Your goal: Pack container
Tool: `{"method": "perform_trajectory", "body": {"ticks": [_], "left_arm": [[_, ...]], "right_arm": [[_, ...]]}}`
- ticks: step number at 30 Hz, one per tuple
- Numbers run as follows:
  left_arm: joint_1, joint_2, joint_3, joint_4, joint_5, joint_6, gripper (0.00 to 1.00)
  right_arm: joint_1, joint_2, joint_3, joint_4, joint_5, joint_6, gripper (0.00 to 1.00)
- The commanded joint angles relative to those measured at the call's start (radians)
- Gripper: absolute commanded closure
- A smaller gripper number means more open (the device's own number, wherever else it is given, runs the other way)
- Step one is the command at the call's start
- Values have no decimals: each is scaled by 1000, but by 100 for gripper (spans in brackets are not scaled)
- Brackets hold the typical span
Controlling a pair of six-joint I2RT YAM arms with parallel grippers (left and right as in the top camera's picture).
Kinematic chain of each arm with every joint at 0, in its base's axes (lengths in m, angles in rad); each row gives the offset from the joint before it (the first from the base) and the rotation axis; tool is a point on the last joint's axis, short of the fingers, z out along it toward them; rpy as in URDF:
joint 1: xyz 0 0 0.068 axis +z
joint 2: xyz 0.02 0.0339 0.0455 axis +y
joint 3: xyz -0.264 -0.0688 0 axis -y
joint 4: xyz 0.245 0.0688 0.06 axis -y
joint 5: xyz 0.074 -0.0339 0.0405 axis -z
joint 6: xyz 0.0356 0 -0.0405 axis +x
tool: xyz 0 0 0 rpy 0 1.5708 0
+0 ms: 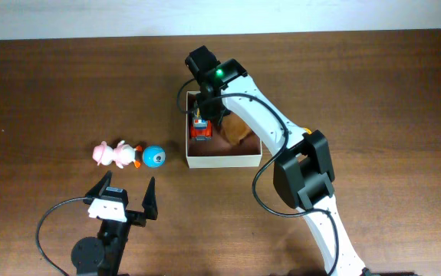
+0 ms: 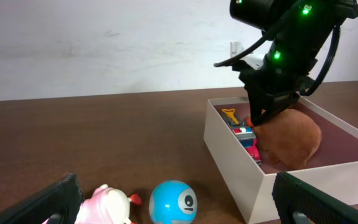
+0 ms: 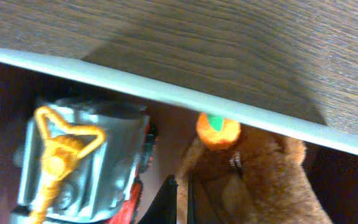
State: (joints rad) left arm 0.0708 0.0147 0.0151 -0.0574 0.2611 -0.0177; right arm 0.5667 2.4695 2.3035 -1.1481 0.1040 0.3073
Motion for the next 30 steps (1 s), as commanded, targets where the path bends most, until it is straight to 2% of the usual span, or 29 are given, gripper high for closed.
{"method": "perform_trajectory", "body": {"ticks": [1, 19, 30], "left_arm": [[-5, -9, -6, -3, -4, 11, 0], [-5, -9, -6, -3, -4, 11, 0], [-5, -9, -6, -3, -4, 11, 1]], "right_arm": [[-26, 11, -10, -8, -2, -8, 96], [-75, 11, -9, -25, 42, 15, 96], [-55, 3, 5, -30, -57, -63, 96]]}}
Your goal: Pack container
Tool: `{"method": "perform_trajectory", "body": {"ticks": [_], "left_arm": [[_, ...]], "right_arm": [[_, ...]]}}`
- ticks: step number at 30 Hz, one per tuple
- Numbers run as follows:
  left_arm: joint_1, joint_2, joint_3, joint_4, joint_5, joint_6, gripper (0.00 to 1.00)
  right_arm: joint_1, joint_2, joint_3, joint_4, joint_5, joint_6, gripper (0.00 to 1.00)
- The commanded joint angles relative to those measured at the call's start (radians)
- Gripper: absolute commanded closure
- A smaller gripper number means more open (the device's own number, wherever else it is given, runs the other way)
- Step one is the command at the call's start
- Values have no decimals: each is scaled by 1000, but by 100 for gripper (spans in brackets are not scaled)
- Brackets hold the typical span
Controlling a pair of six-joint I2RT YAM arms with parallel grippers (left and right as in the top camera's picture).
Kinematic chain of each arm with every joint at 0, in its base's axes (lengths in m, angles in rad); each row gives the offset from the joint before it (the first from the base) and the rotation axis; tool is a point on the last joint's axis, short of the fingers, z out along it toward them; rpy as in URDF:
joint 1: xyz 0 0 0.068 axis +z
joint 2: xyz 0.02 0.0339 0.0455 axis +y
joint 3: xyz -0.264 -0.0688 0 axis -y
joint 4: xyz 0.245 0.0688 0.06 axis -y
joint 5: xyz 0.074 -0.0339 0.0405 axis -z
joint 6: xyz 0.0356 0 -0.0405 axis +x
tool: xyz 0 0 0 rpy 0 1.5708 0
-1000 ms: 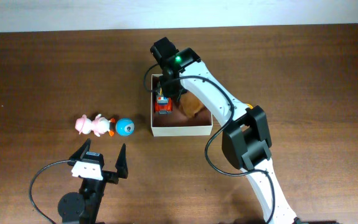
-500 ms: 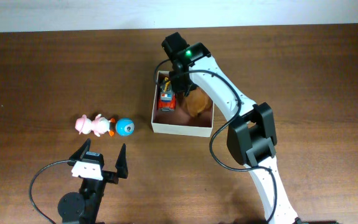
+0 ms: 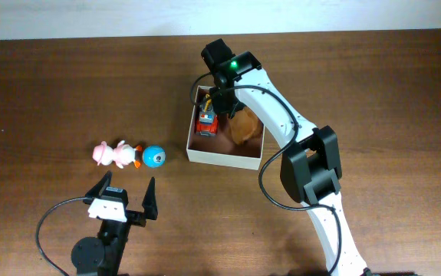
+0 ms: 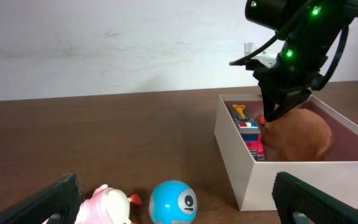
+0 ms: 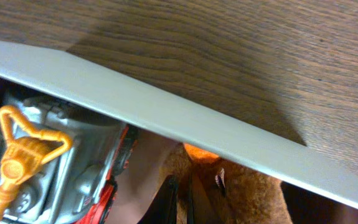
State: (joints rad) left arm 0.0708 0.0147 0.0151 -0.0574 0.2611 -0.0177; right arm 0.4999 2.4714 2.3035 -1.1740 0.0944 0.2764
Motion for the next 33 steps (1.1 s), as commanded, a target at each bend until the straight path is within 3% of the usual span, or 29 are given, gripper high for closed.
{"method": "perform_trajectory", "body": {"ticks": [1, 25, 33], "left_arm": [[-5, -9, -6, -3, -4, 11, 1], [-5, -9, -6, -3, -4, 11, 1], [-5, -9, -6, -3, -4, 11, 0]], "right_arm": [[14, 1, 5, -5, -61, -37, 96], [109, 1, 5, -68, -102, -67, 96], [103, 1, 5, -159, -95, -67, 96]]}}
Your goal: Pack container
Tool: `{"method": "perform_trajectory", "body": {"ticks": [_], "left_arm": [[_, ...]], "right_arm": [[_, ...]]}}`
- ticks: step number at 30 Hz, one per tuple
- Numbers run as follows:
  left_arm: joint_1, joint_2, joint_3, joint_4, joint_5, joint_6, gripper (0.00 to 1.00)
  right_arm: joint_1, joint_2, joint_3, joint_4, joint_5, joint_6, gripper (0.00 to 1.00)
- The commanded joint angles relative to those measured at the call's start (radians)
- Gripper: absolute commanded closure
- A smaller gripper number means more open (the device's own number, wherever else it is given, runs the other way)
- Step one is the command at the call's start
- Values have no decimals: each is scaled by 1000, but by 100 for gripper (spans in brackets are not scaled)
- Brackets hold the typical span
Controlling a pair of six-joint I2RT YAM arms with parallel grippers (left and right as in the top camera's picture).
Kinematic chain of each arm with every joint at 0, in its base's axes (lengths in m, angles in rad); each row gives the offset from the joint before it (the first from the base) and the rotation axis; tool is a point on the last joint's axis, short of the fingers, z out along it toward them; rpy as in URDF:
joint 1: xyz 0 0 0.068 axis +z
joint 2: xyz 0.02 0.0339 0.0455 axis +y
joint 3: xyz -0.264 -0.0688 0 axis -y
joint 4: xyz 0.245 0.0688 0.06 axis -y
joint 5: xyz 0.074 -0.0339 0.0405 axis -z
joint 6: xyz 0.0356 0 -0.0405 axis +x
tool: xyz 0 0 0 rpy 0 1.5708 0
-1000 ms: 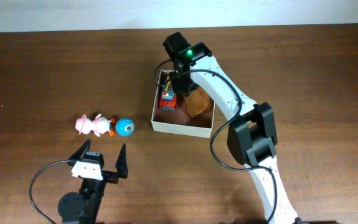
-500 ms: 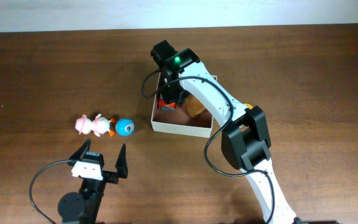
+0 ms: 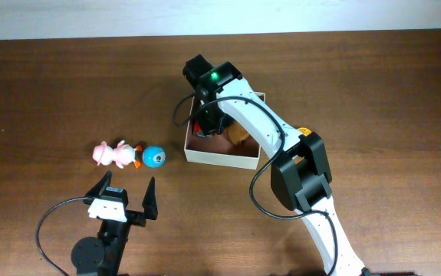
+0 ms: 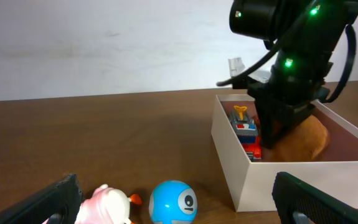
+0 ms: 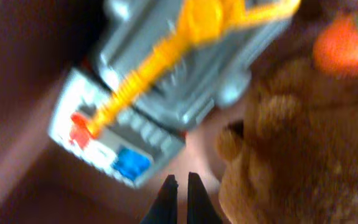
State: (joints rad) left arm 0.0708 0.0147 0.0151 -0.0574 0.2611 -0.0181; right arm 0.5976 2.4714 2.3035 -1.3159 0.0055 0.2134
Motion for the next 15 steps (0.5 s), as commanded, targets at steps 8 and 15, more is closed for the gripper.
{"method": "perform_trajectory", "body": {"ticks": [8, 15], "left_arm": [[-5, -9, -6, -3, -4, 12, 0], [-5, -9, -6, -3, -4, 12, 0]], "right_arm": [[16, -1, 5, -63, -6, -16, 96], [10, -42, 50, -89, -29, -15, 96]]}}
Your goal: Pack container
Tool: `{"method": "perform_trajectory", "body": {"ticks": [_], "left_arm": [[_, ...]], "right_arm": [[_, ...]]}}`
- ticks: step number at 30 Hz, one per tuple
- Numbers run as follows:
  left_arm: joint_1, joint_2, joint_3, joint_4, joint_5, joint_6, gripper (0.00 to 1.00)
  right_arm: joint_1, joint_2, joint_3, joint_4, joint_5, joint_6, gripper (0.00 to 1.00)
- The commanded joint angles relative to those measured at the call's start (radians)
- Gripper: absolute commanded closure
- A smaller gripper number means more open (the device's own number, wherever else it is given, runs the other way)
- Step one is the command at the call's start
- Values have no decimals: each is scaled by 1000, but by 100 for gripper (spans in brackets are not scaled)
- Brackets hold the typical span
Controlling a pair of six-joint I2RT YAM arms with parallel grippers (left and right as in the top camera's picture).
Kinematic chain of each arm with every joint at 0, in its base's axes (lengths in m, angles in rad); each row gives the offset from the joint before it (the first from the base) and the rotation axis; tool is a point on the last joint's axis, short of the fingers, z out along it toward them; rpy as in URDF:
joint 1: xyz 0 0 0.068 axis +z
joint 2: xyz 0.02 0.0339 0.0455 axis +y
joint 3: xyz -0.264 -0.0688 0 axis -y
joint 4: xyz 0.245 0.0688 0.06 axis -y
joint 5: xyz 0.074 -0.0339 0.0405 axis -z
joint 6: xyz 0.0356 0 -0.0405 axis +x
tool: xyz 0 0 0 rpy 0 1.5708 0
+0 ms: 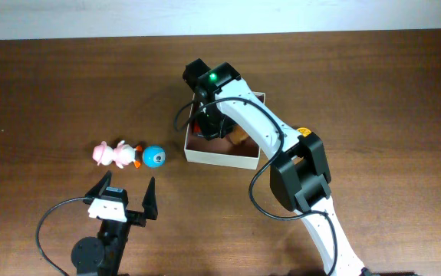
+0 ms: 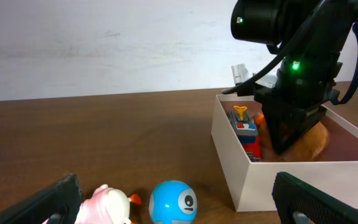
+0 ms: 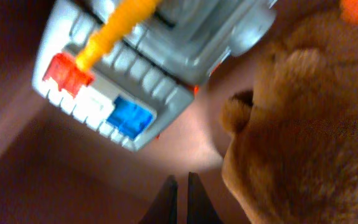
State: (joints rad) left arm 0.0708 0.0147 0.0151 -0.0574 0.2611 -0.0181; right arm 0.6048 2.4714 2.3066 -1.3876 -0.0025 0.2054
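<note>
The white box (image 1: 224, 159) sits mid-table with a grey and red toy truck (image 2: 246, 130) and a brown plush (image 2: 309, 142) inside. My right gripper (image 1: 208, 126) reaches down into the box, shut on nothing. Its fingertips (image 3: 180, 182) stand close to the box floor between the truck (image 3: 147, 68) and the plush (image 3: 303, 137). A pink toy (image 1: 111, 153) and a blue ball (image 1: 154, 156) lie on the table left of the box. My left gripper (image 1: 124, 198) rests open near the front edge, facing the ball (image 2: 172, 202).
Brown wooden table with a white wall along its far side. The right arm stretches from the front right across to the box, covering part of the box's far rim in the overhead view.
My right gripper sits a little deeper in the box, so the truck and plush look larger in its view. The box, the loose toys and the left gripper are unchanged.
At first my shut right gripper was at the box's far rim beside the truck and plush. A second later the box stood turned and shifted to the right. Then the box was back to the left with the gripper inside it, where it remains.
</note>
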Motion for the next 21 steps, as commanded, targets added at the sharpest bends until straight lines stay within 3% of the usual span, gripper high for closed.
{"method": "perform_trajectory", "body": {"ticks": [1, 10, 21], "left_arm": [[-5, -9, -6, -4, -4, 12, 0], [-5, -9, -6, -3, -4, 12, 0], [-5, -9, -6, -3, -4, 12, 0]], "right_arm": [[3, -49, 62, -29, -27, -5, 96], [-51, -130, 169, -101, -23, 67, 96], [-285, -140, 156, -119, -15, 80, 96]]}}
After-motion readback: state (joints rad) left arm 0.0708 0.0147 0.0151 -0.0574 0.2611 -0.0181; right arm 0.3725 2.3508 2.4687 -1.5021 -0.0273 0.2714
